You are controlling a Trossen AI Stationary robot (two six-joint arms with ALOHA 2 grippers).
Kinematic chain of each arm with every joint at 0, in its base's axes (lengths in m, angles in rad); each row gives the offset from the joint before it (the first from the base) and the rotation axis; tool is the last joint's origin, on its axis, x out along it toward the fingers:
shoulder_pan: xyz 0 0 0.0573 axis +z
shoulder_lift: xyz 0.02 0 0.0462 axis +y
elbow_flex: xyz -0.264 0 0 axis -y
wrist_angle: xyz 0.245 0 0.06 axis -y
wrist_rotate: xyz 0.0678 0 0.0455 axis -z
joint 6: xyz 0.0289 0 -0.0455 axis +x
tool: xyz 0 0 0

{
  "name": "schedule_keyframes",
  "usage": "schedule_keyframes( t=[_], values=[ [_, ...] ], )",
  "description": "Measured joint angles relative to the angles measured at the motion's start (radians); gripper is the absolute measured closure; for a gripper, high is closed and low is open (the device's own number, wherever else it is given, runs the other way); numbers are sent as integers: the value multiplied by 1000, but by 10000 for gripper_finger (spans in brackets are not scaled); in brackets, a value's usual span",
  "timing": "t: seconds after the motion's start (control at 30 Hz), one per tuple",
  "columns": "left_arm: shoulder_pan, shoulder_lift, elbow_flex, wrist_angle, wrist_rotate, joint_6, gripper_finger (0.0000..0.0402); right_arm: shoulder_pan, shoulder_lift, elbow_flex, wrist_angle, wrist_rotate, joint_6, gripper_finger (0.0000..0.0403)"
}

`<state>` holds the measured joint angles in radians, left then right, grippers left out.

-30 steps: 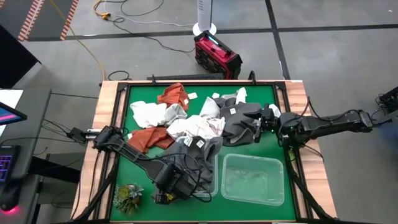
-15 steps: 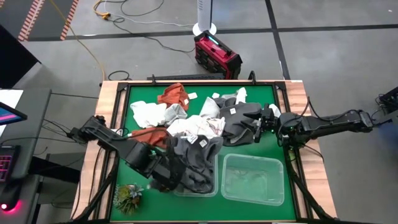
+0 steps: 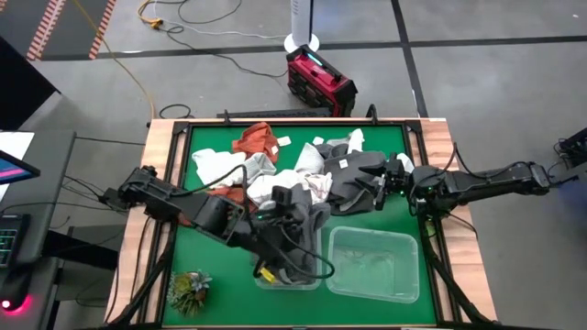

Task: Sort towels by color in basket
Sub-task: Put the left dark grey towel into the left transparent bin

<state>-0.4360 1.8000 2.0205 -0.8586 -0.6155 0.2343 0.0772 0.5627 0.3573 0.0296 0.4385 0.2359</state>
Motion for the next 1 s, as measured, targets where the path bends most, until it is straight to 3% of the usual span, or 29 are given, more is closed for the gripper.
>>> schedule_keyframes(
  t=[0.3,0.5,0.67,0.87,1.0],
  values=[
    [109,1,0,278,309,138,401,0,0,0,0,0,-6,184],
    [177,1,0,325,462,128,401,0,0,0,0,0,-8,184],
    [194,2,-33,311,504,100,401,0,0,0,0,0,-9,184],
    [168,3,-75,471,588,190,401,0,0,0,0,0,-8,184],
    [160,3,-93,487,620,224,401,7,0,0,0,0,-8,184]
  ],
)
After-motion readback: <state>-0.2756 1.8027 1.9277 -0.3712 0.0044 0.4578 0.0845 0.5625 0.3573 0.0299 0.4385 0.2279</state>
